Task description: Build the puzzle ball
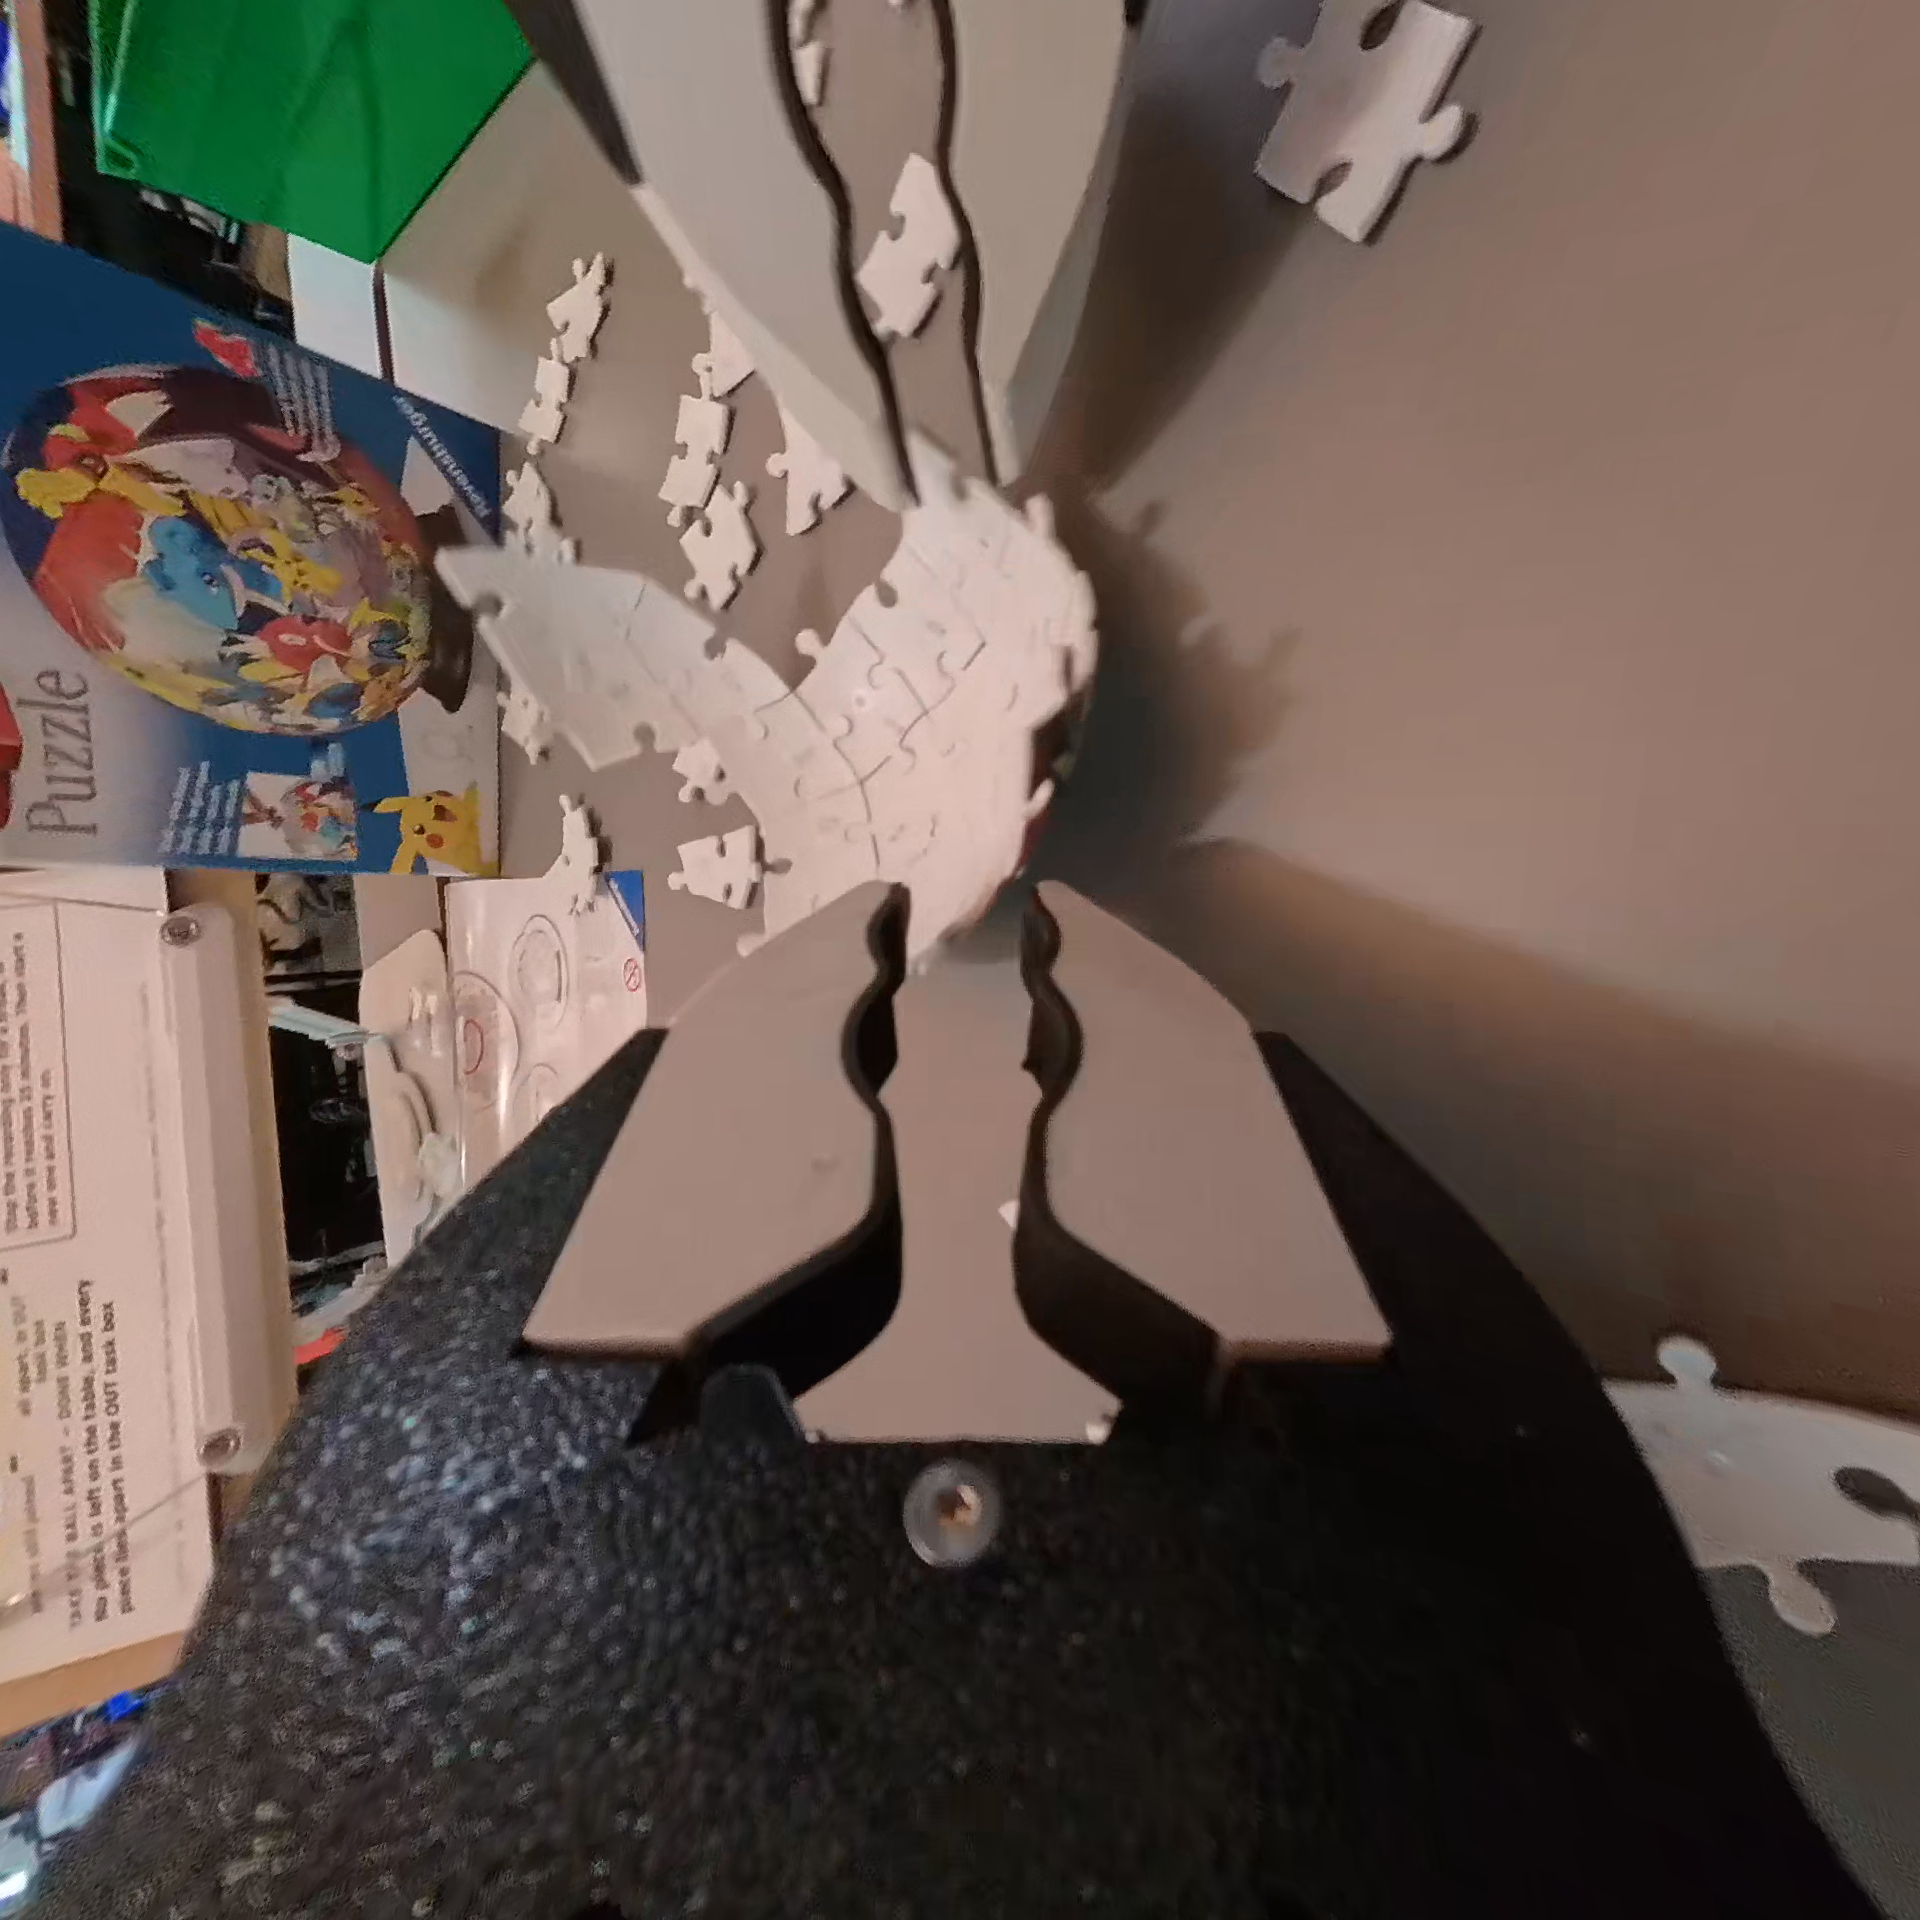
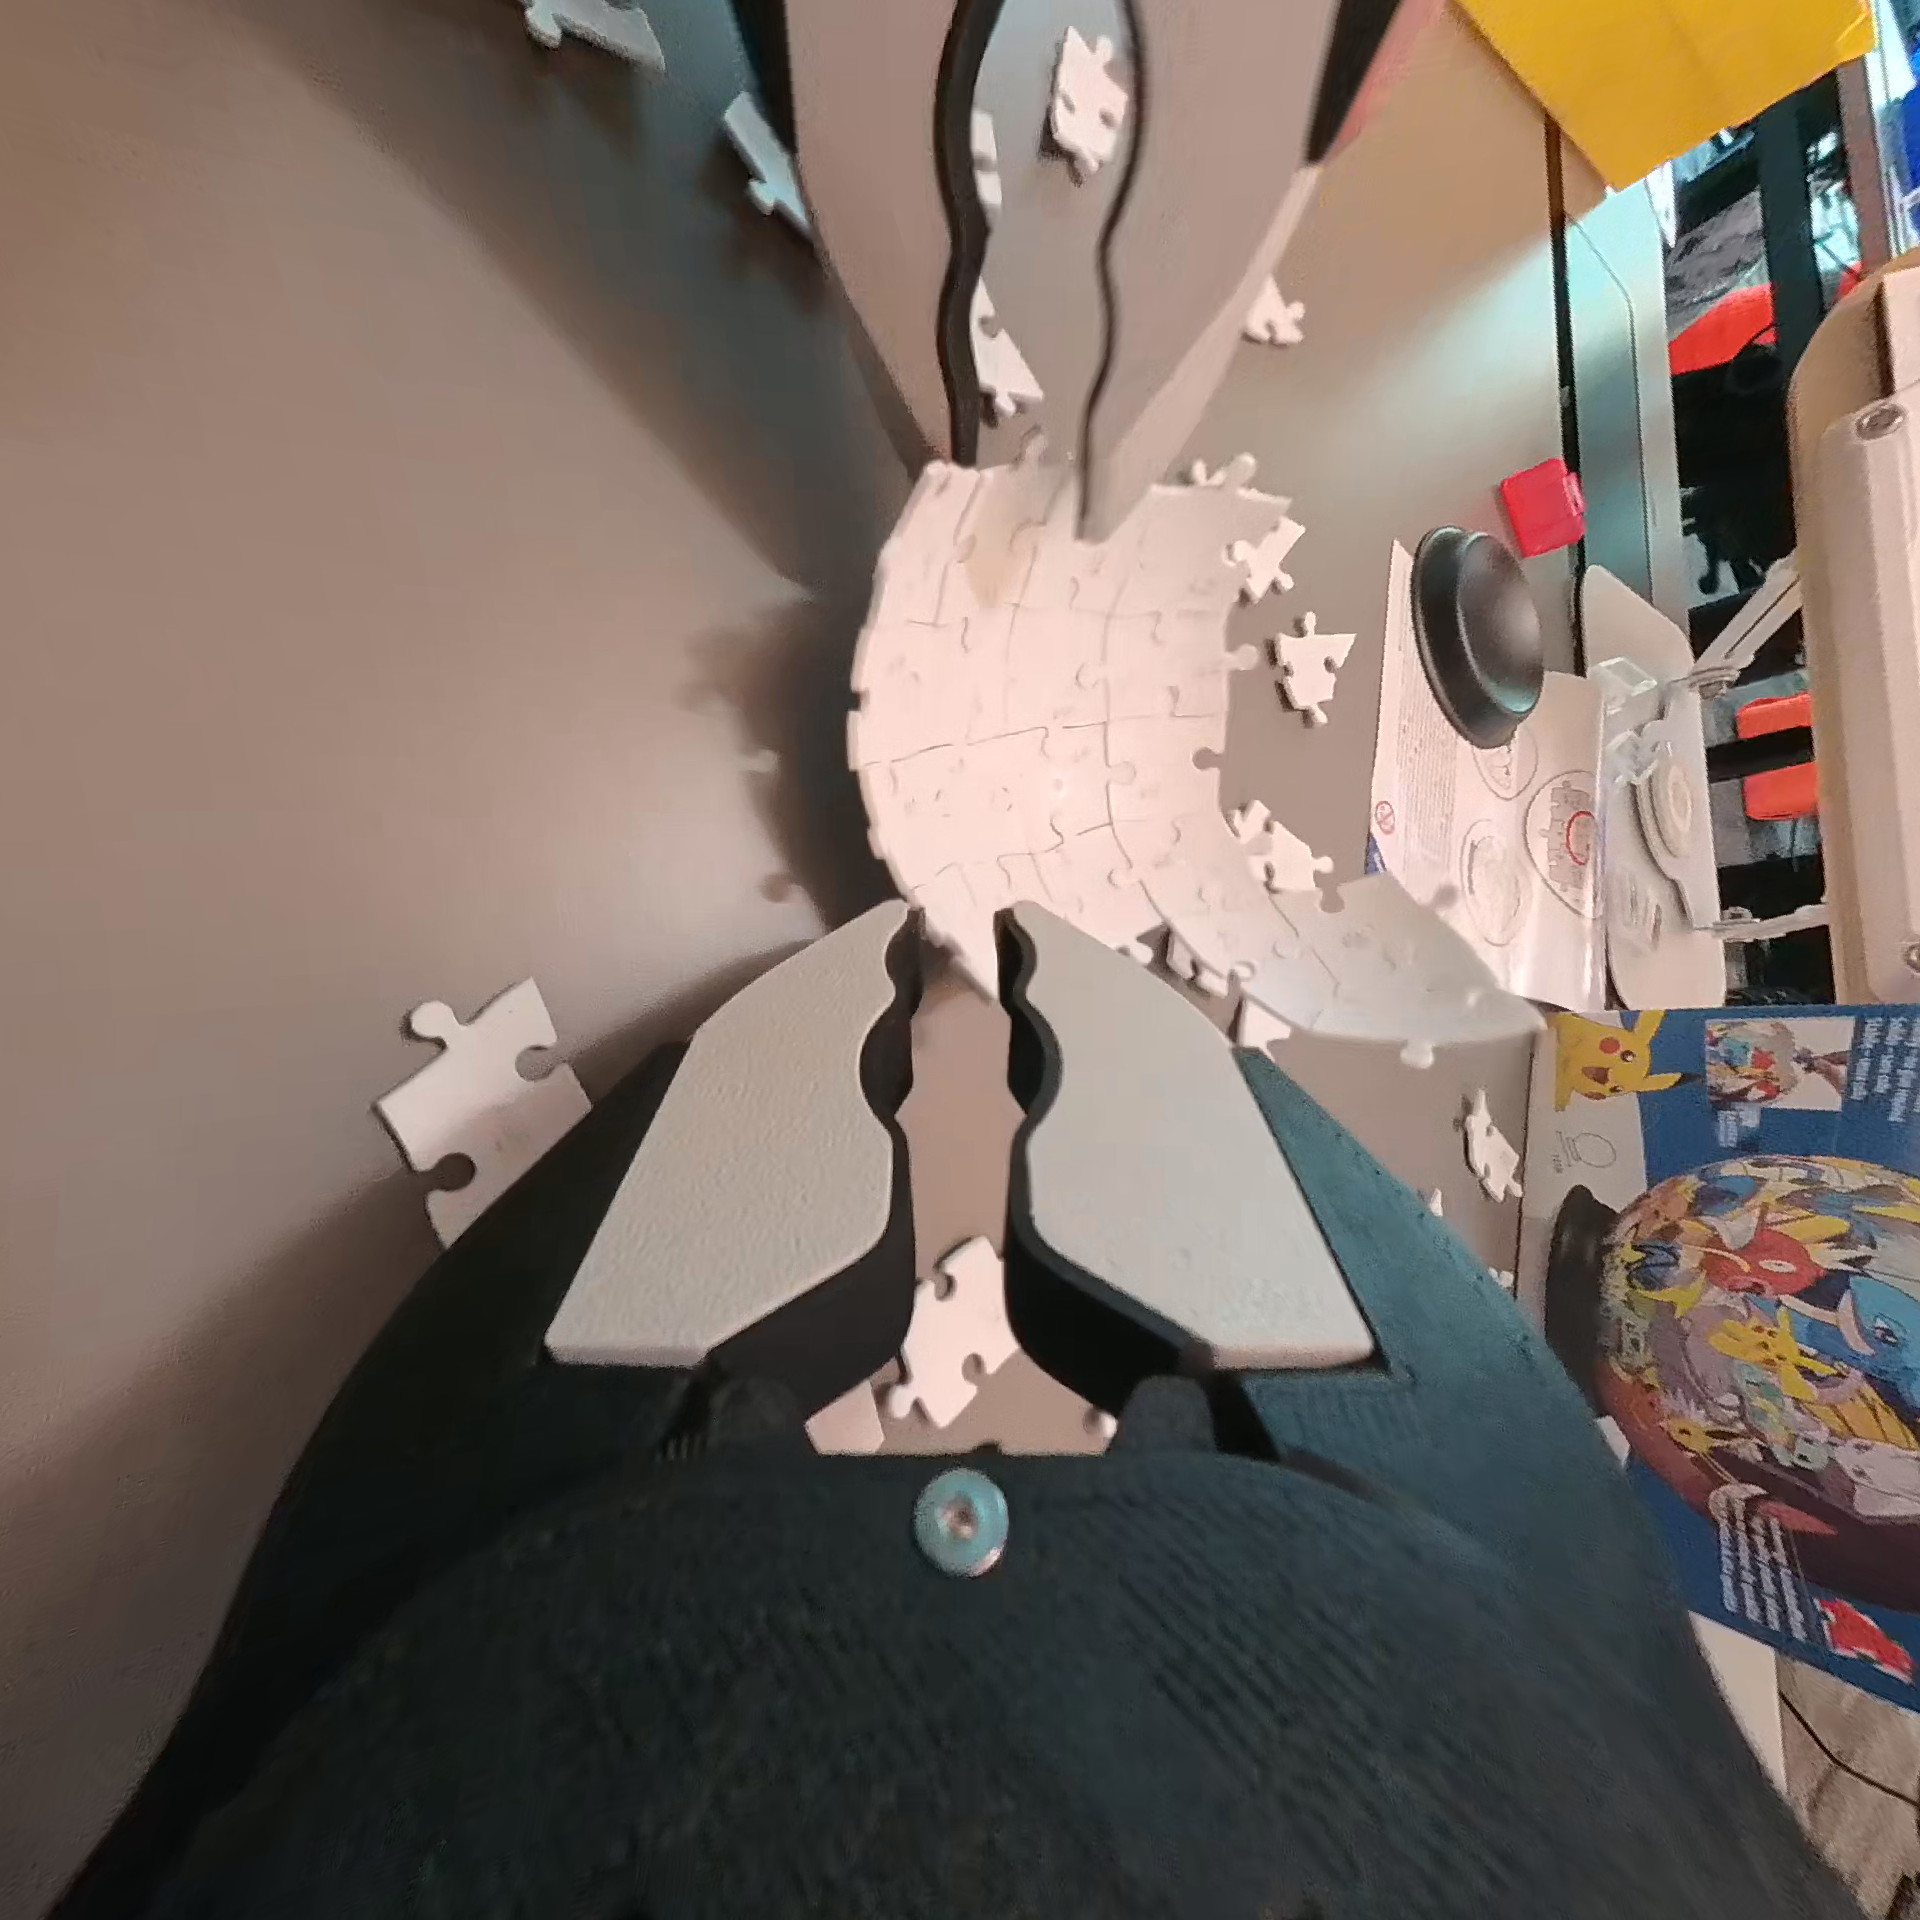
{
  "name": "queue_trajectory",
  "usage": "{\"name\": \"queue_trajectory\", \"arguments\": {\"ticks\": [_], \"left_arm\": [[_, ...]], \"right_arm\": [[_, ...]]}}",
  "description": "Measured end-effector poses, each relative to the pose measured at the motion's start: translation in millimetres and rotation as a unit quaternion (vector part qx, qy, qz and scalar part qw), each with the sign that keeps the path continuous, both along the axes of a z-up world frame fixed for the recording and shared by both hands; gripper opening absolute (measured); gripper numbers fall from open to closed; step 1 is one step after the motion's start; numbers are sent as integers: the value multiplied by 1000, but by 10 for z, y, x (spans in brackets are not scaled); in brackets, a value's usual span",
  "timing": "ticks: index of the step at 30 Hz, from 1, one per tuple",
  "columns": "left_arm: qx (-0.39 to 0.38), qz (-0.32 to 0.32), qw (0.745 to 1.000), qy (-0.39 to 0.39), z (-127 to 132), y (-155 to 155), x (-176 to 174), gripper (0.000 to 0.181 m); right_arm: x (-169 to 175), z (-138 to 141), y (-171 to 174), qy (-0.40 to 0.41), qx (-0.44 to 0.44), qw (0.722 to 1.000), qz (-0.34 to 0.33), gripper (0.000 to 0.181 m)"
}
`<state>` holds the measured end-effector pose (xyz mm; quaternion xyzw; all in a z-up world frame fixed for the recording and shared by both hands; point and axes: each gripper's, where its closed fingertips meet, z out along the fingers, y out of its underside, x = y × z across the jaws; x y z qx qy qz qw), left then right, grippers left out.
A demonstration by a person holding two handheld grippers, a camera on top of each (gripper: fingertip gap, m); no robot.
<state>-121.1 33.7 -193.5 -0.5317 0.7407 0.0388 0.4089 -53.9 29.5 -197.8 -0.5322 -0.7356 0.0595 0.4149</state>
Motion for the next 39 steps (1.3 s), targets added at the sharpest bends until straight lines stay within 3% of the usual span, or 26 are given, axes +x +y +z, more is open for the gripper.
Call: {"name": "queue_trajectory", "arguments": {"ticks": [4,9,13,17,26,33,36,39], "left_arm": [[19,-2,1000,11,-26,-14,82,8],[28,-6,999,24,-40,-99,176,6],[19,-3,999,43,-42,-203,248,6],[0,-9,999,44,-6,-369,329,6],[-55,-9,997,50,165,-783,390,10],[-101,-17,993,-64,574,-1035,466,22],[-112,17,985,-129,821,-964,302,25],[-126,80,974,-172,903,-770,-14,25]], "right_arm": [[54,78,-50,9,-16,1000,2,22],[-83,215,-156,50,-26,998,25,35],[-205,143,-177,35,-17,999,37,36],[-237,109,-236,34,-27,998,49,30],[-229,181,-715,76,-119,982,128,10],[-188,290,-935,145,-194,958,155,7],[-148,325,-961,171,-218,947,161,7],[-96,329,-992,181,-241,939,167,5]]}}
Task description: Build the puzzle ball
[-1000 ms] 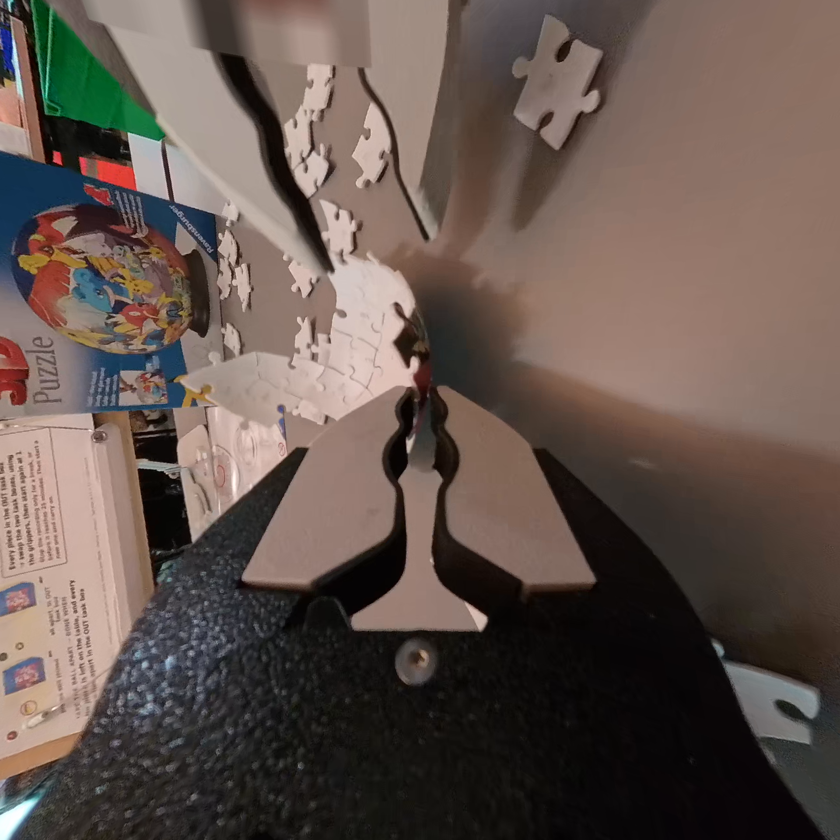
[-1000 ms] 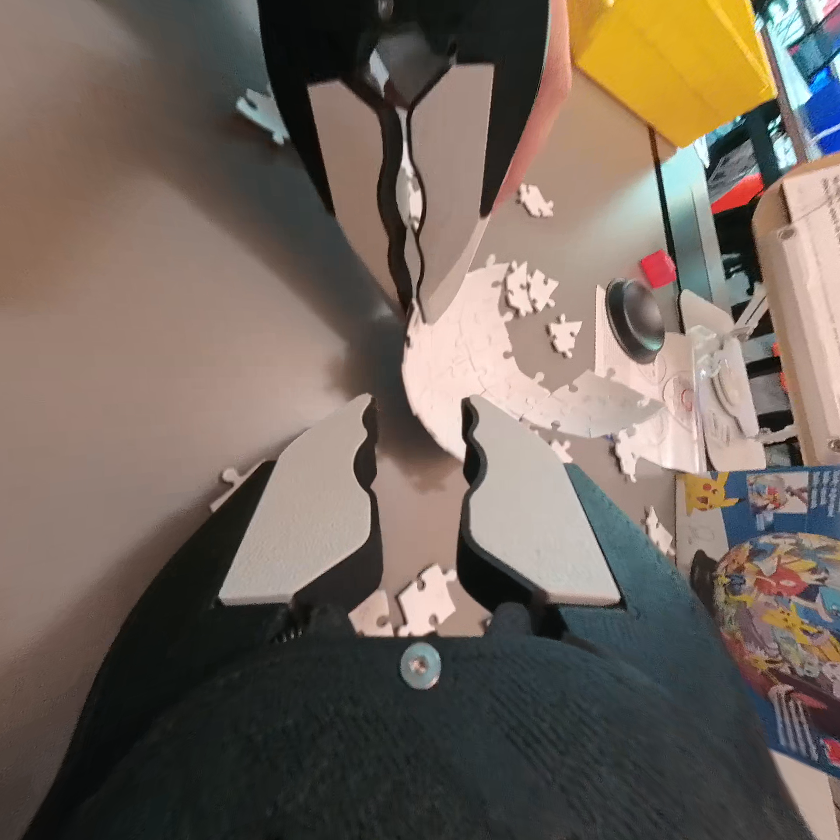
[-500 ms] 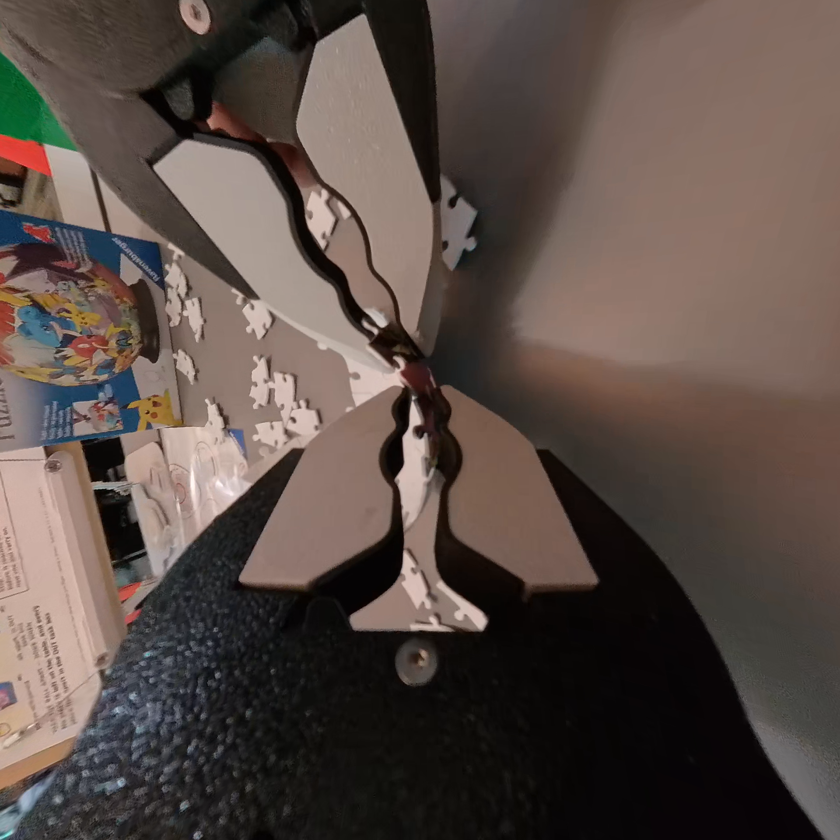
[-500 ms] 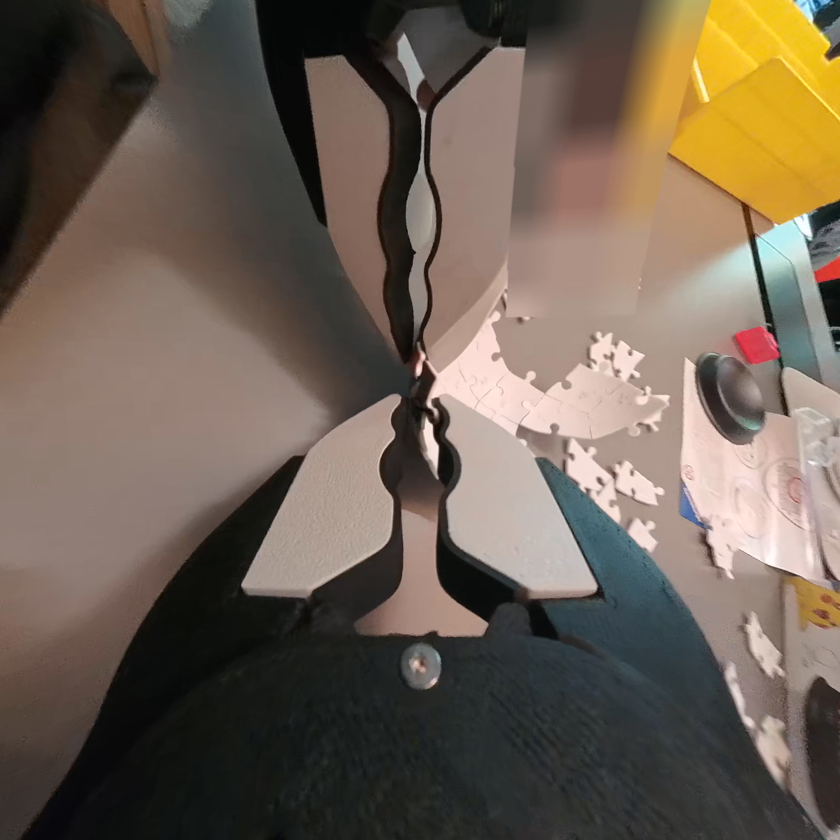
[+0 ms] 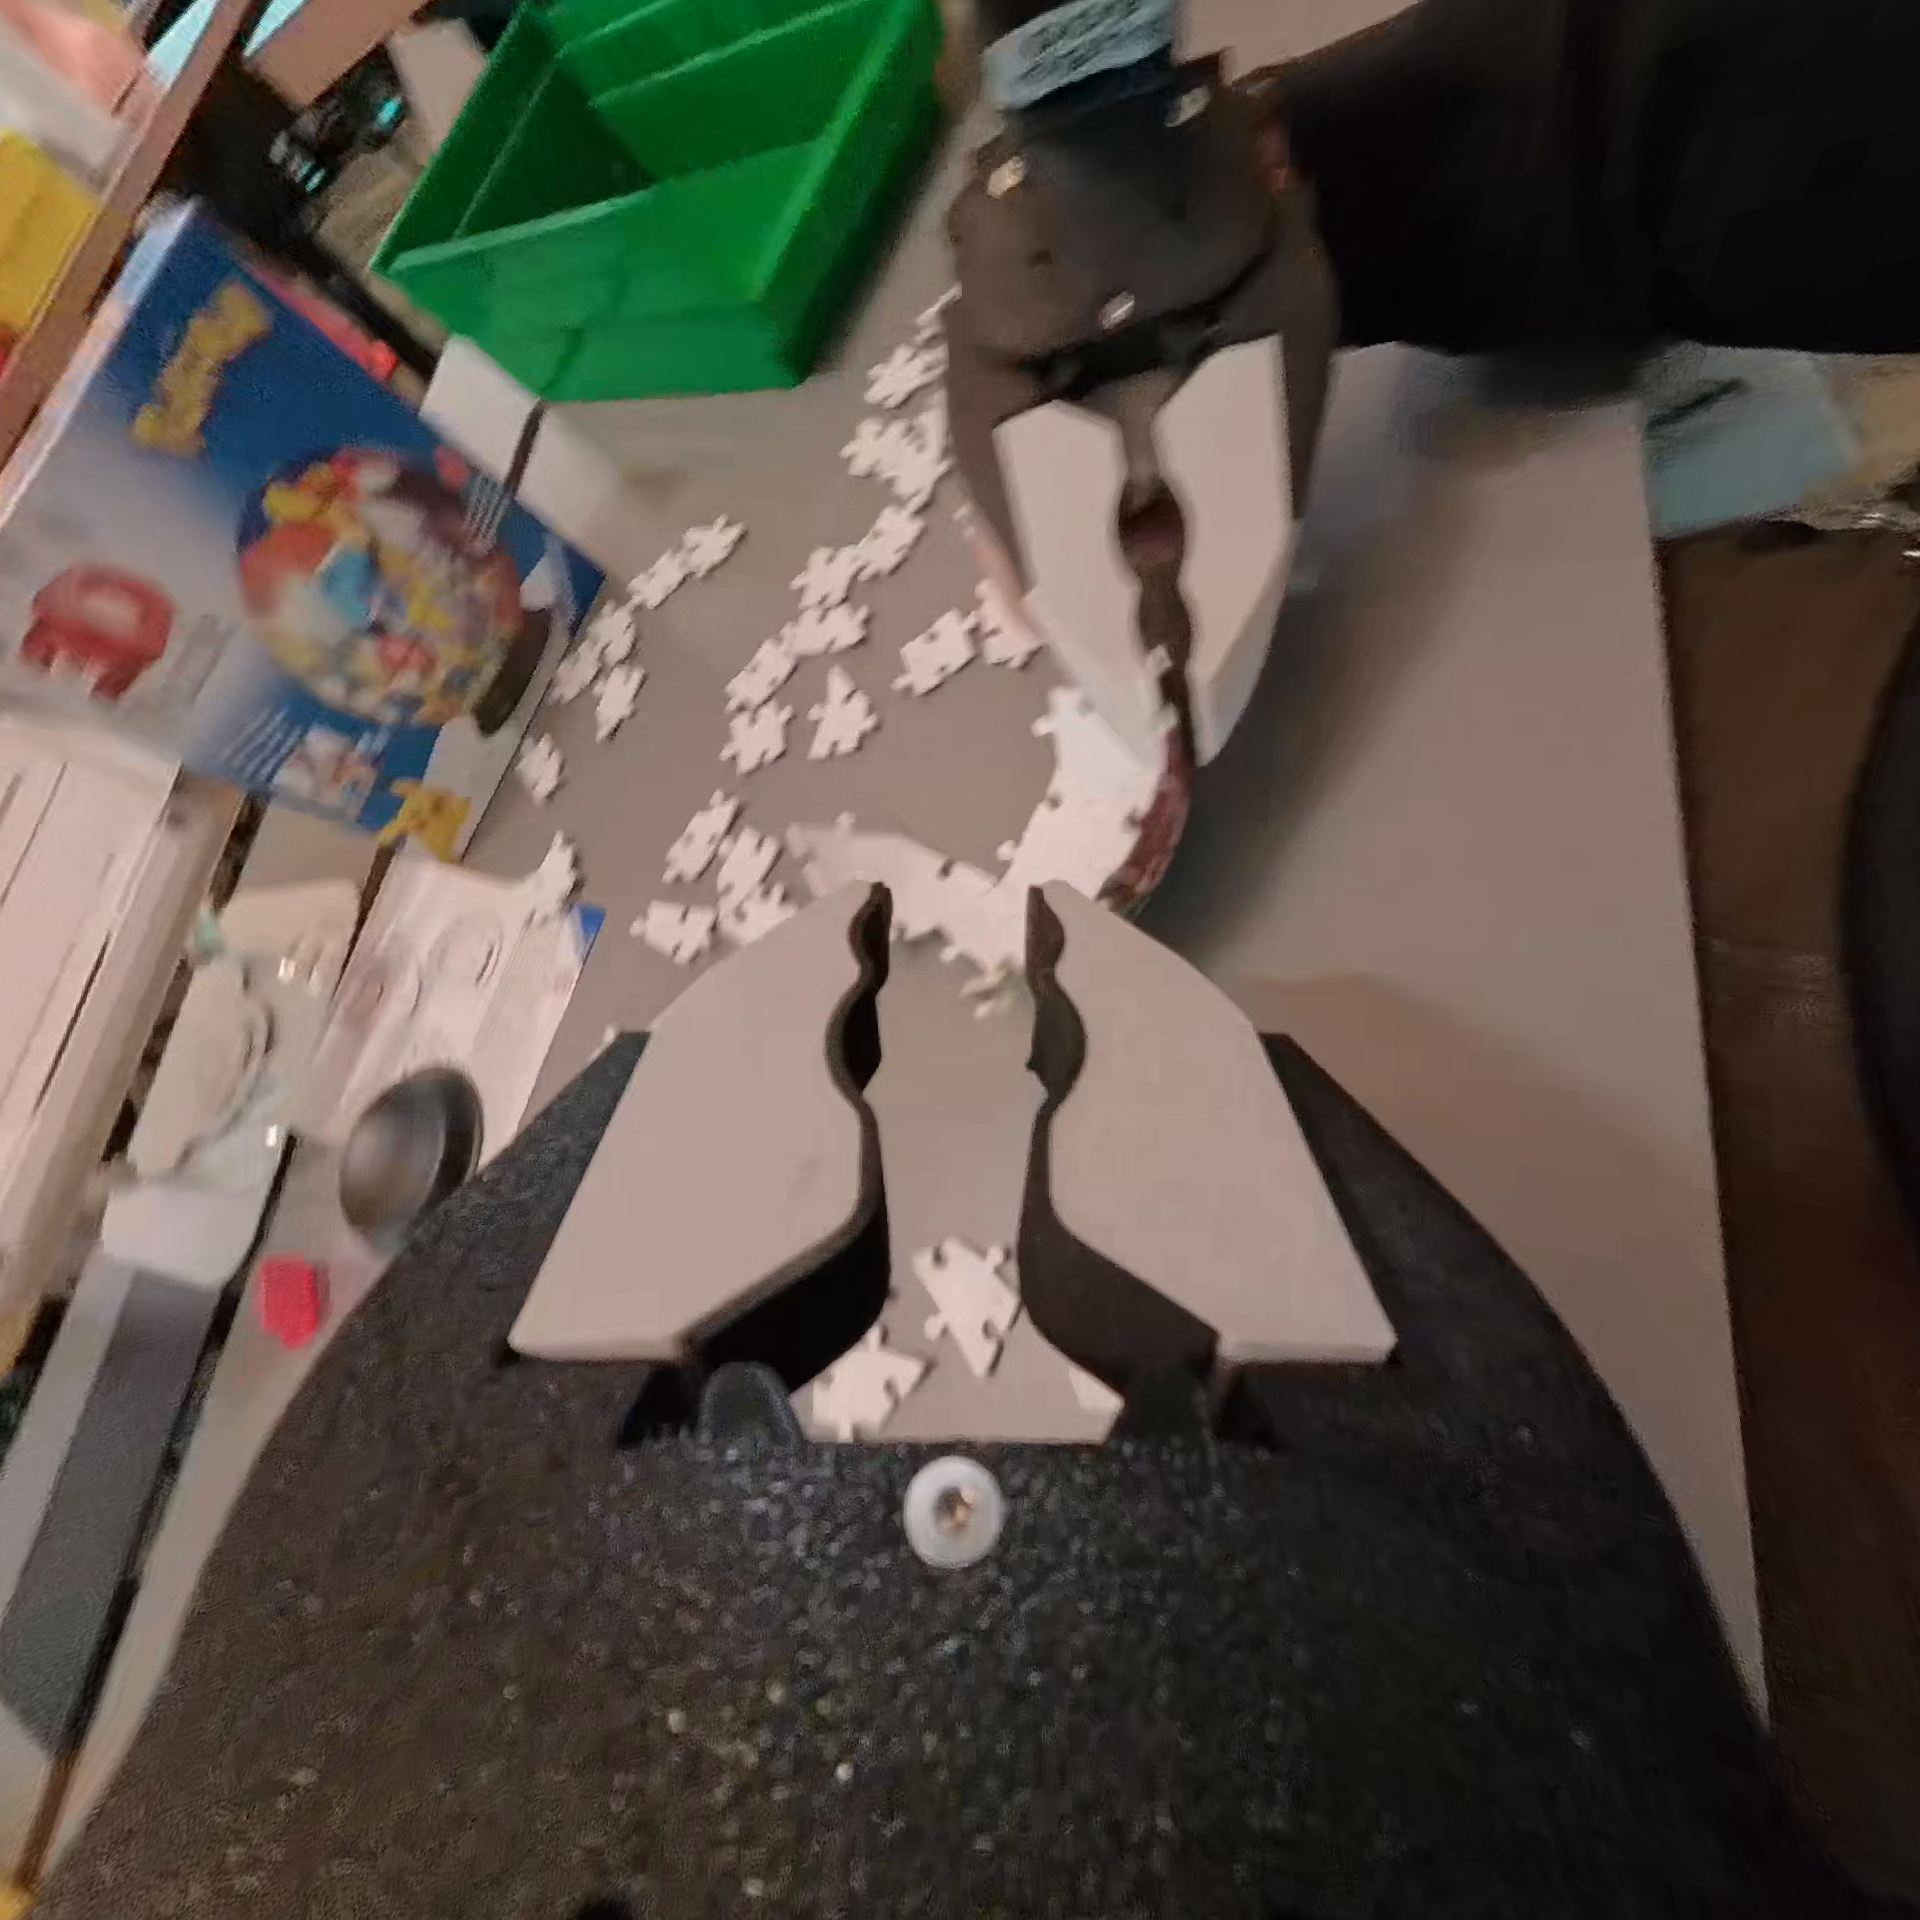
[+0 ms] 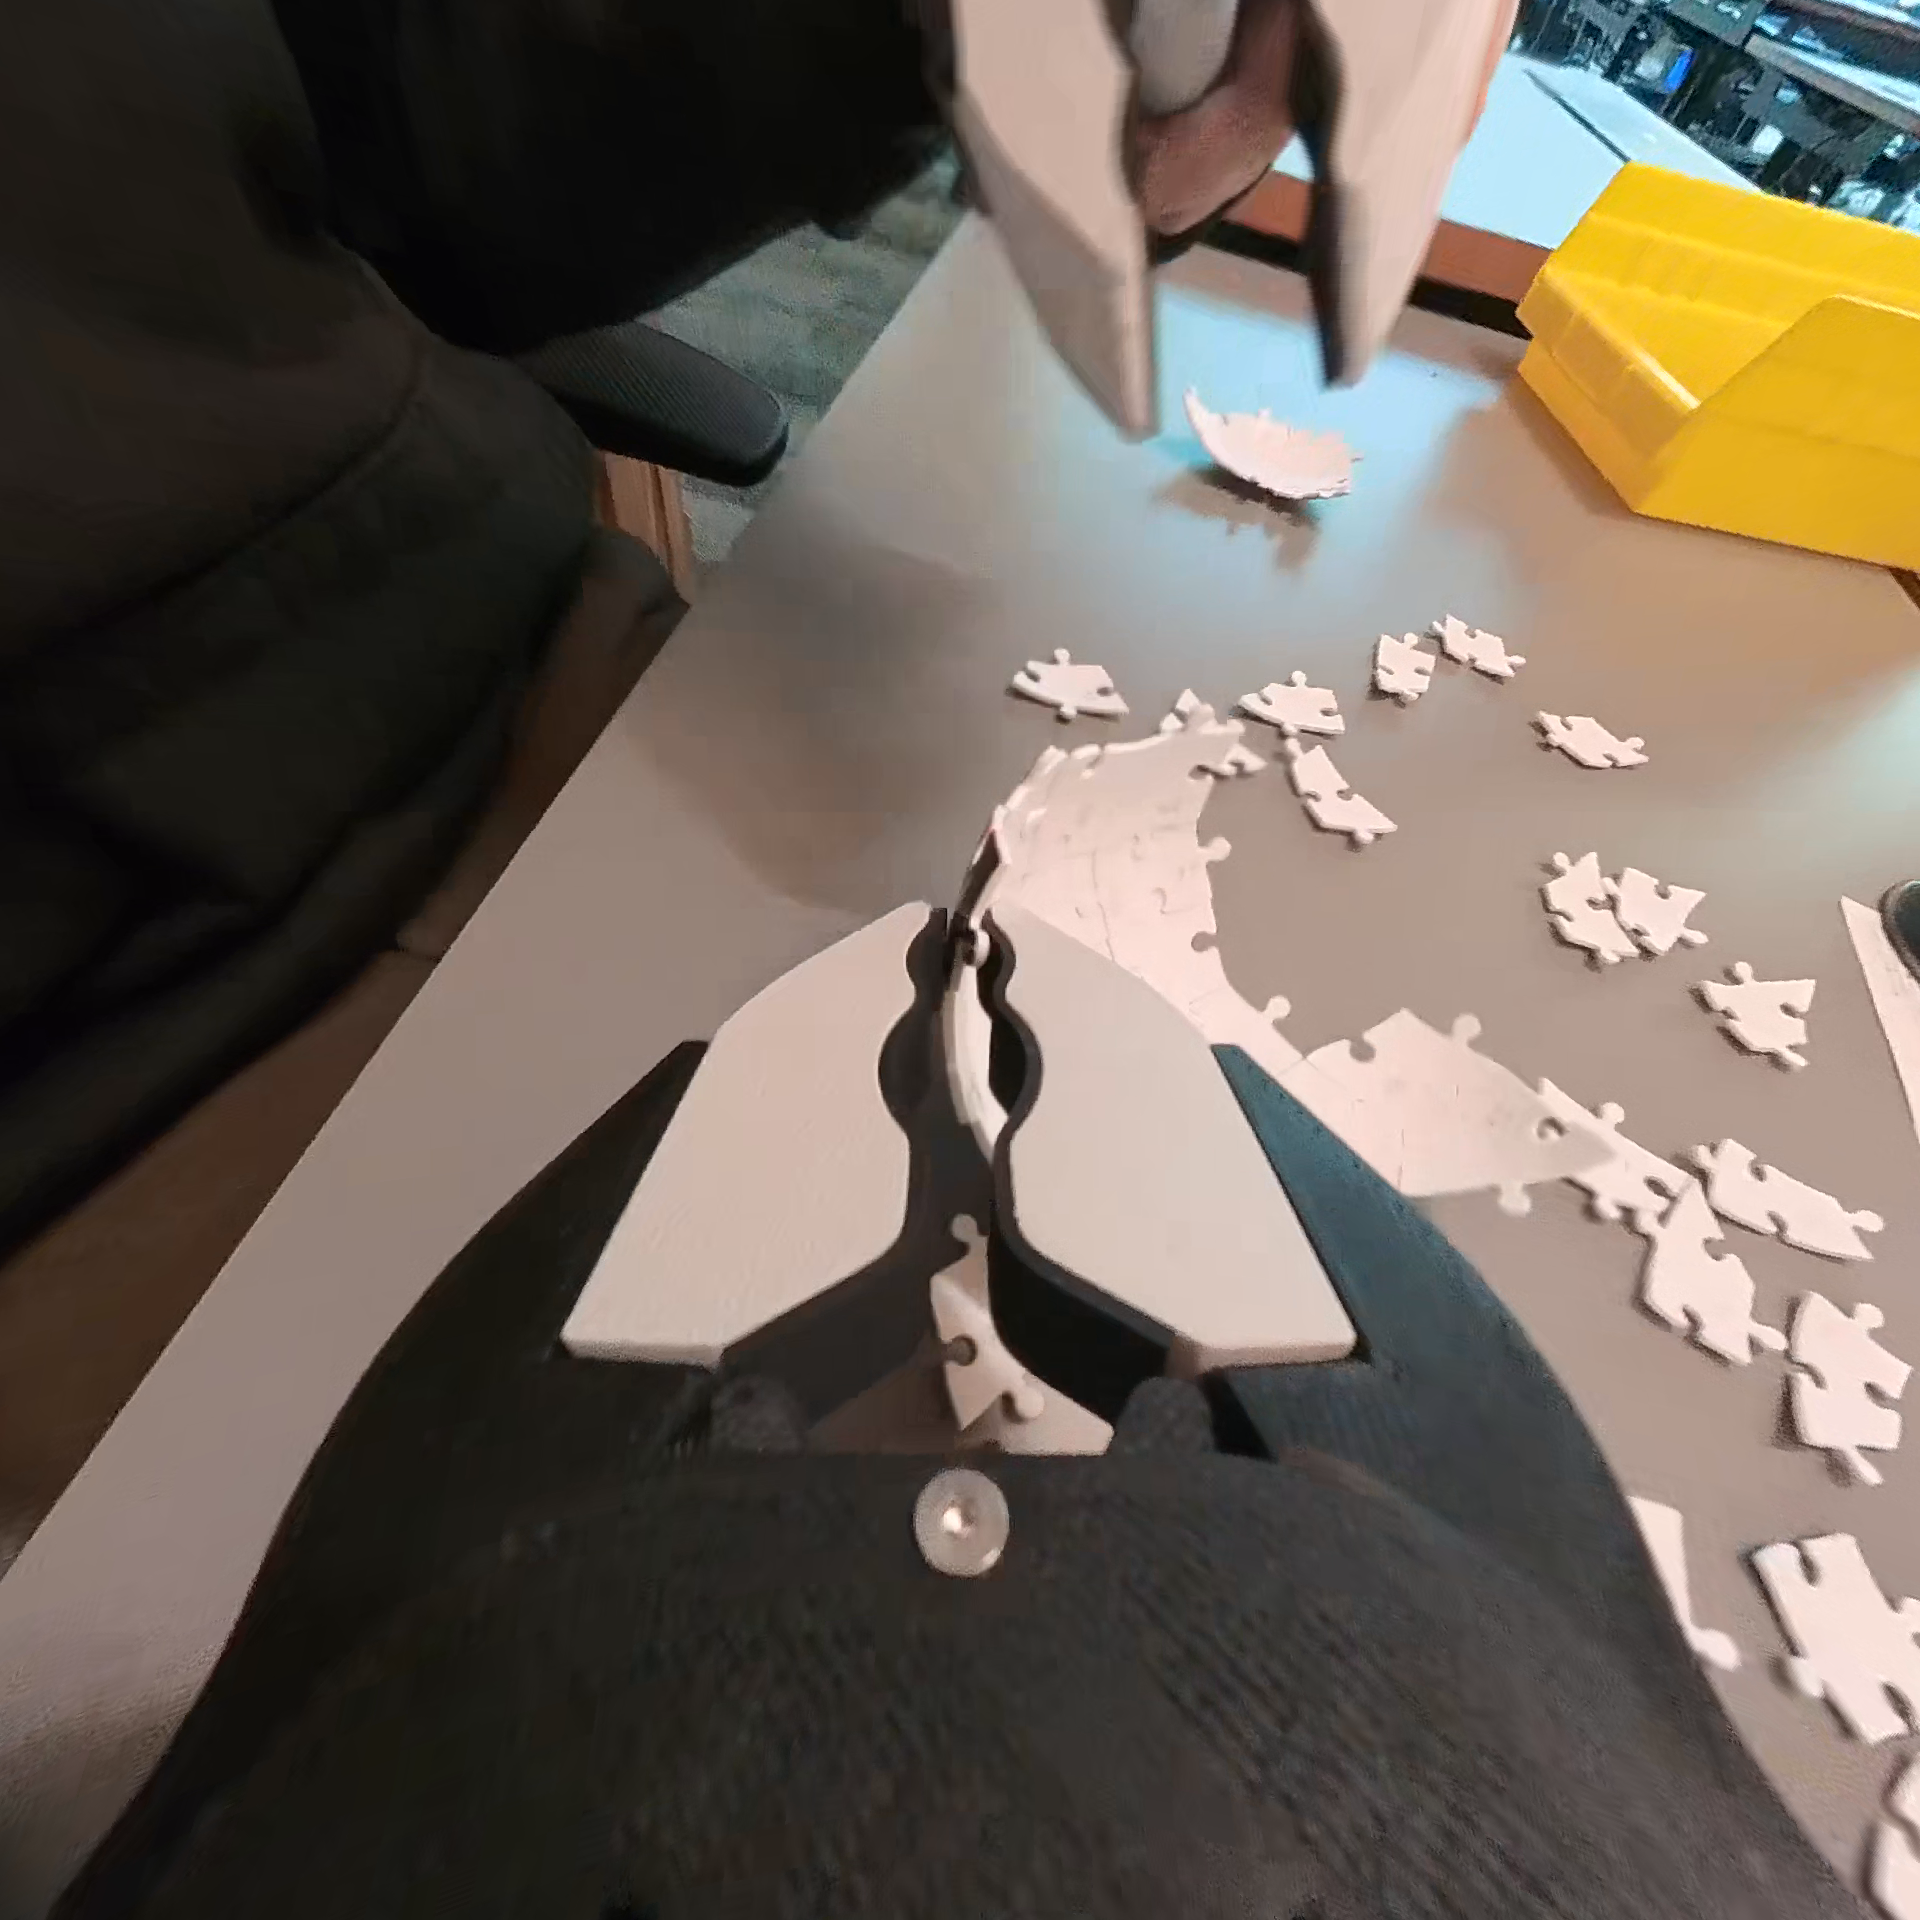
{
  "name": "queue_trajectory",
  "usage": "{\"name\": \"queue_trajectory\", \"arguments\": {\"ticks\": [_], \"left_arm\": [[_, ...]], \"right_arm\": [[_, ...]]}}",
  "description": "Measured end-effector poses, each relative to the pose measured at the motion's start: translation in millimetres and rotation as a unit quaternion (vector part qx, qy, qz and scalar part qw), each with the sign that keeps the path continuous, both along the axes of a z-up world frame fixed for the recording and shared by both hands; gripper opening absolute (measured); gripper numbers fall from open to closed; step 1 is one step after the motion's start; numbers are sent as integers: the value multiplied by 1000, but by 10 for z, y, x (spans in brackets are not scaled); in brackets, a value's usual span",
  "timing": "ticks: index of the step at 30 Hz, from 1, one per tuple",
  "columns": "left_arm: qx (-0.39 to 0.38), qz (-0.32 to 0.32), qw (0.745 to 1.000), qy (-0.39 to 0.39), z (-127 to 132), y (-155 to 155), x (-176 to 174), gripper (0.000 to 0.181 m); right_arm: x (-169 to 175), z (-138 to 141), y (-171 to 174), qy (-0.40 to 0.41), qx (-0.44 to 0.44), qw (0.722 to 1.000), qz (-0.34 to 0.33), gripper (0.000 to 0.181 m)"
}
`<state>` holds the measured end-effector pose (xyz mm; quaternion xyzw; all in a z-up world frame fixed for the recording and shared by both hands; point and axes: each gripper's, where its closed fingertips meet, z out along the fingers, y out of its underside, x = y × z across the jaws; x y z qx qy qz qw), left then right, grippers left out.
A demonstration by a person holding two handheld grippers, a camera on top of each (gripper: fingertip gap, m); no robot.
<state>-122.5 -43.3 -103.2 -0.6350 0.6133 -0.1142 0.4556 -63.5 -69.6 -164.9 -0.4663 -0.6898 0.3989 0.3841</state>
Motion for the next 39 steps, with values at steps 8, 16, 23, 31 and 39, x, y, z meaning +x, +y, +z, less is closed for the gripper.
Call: {"name": "queue_trajectory", "arguments": {"ticks": [8,16,23,31,39], "left_arm": [[-87,80,990,72,-526,91,-717,25],[-105,44,988,104,-759,-71,-635,24],[-178,88,970,137,-883,-72,-992,33],[-218,69,963,142,-1148,-257,-995,41],[-169,145,969,105,-1062,63,-1122,42]], "right_arm": [[95,94,-55,38,-57,998,17,6],[161,85,-119,19,-97,994,40,4],[219,73,-144,9,-112,992,56,3],[255,74,-167,-1,-133,988,84,3],[311,86,-184,-17,-149,984,101,4]]}}
